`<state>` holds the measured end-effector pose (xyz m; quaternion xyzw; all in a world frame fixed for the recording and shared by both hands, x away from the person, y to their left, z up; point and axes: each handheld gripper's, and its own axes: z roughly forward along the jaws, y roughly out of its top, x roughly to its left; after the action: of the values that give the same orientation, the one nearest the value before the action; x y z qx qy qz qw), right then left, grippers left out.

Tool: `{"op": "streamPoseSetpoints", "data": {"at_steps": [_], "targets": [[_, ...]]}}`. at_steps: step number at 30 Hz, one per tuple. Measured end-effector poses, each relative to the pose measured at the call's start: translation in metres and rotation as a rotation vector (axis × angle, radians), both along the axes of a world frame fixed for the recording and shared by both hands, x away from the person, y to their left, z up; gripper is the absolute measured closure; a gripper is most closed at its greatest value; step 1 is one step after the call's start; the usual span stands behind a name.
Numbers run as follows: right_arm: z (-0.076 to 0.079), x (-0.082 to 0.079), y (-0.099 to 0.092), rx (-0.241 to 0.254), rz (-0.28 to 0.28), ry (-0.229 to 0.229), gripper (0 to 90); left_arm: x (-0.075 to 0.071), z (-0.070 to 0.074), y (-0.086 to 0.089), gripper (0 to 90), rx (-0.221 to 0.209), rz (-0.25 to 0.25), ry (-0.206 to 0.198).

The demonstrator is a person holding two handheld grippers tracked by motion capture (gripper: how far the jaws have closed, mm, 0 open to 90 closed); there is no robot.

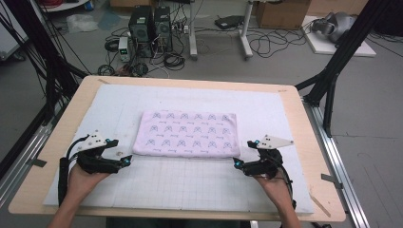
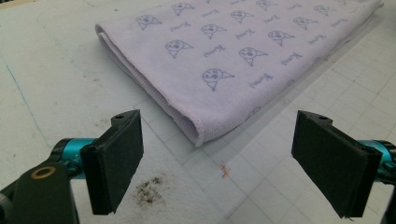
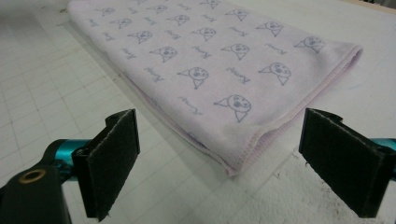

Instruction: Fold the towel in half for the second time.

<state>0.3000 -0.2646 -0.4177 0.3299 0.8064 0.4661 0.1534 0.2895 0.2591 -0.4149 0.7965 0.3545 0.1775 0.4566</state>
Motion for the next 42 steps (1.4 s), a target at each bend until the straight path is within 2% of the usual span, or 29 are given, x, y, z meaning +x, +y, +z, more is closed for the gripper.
{"op": "streamPoseSetpoints", "data": {"at_steps": [29, 36, 42], "targets": [[-0.005, -0.038, -0.025, -0.008, -0.04, -0.002, 11.4, -0.033, -0.004, 0.015, 16.3, -0.003, 0.014, 0.003], [-0.007, -0.047, -0.027, -0.014, -0.037, 0.001, 11.4, -0.037, -0.005, 0.017, 16.3, 0.0, 0.016, 0.0], [-0.009, -0.047, -0.026, -0.015, -0.035, 0.006, 11.4, -0.037, -0.005, 0.016, 16.3, -0.004, 0.016, 0.0]]}}
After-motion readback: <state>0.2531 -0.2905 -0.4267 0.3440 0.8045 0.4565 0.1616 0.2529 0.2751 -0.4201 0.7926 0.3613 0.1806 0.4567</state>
